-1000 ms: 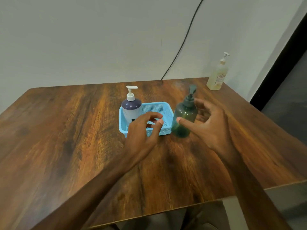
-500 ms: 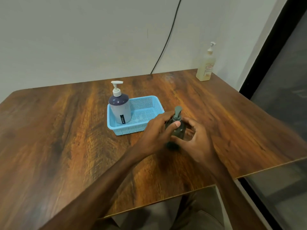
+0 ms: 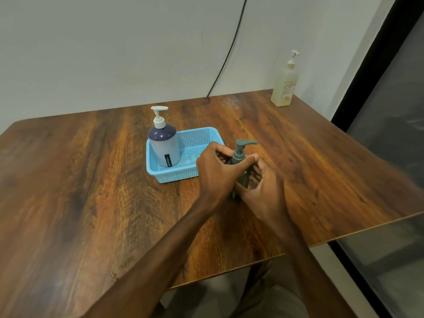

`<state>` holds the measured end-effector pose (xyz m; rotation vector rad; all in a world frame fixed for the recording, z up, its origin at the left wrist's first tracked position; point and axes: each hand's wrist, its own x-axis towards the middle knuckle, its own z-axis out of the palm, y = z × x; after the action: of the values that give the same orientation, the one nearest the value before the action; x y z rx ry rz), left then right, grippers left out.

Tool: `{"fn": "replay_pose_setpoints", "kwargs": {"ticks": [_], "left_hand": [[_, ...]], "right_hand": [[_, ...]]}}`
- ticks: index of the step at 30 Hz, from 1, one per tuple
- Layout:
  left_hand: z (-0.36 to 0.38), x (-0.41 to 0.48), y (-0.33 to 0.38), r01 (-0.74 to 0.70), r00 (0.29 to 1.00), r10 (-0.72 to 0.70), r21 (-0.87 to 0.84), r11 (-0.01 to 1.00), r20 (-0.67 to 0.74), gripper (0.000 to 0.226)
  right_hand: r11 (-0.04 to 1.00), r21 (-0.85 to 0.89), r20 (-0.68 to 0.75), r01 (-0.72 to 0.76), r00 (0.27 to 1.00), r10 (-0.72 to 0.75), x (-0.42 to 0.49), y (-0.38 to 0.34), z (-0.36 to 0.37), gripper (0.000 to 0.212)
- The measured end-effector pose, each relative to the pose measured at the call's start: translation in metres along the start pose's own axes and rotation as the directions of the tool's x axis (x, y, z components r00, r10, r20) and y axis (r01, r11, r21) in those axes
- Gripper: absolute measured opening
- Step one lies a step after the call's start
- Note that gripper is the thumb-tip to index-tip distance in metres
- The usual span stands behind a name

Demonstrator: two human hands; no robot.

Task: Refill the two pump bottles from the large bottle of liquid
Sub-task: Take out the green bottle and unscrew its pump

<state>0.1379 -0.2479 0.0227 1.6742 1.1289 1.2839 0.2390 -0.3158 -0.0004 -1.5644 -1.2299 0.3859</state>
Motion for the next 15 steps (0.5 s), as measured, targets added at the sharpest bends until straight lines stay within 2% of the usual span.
{"fn": "replay_pose_setpoints", "kwargs": {"ticks": [3, 5, 10, 15], "left_hand": [[0.011, 0.004, 0.005, 0.135, 0.991, -0.134, -0.055, 0.989, 0.032, 0.067], [0.016, 0.003, 0.007, 0.161, 0.985, -0.153, -0.097, 0.982, 0.083, 0.074], [0.005, -0.012, -0.009, 0.093, 0.955, -0.067, -0.078, 0.993, 0.289, 0.070], [-0.028, -0.022, -0.034, 0.014, 0.902, 0.032, -0.104, 0.994, 0.431, 0.086]], "right_hand": [[0.999, 0.039, -0.007, -0.007, 1.000, 0.007, -0.001, 0.002, -0.001, 0.070], [0.998, 0.056, -0.021, -0.012, 1.000, 0.013, -0.002, 0.002, -0.001, 0.072], [0.999, 0.039, -0.030, 0.026, 0.999, -0.025, -0.006, 0.000, -0.004, 0.064], [0.980, 0.194, 0.185, -0.051, 0.983, 0.014, -0.011, -0.001, -0.032, 0.080]]}}
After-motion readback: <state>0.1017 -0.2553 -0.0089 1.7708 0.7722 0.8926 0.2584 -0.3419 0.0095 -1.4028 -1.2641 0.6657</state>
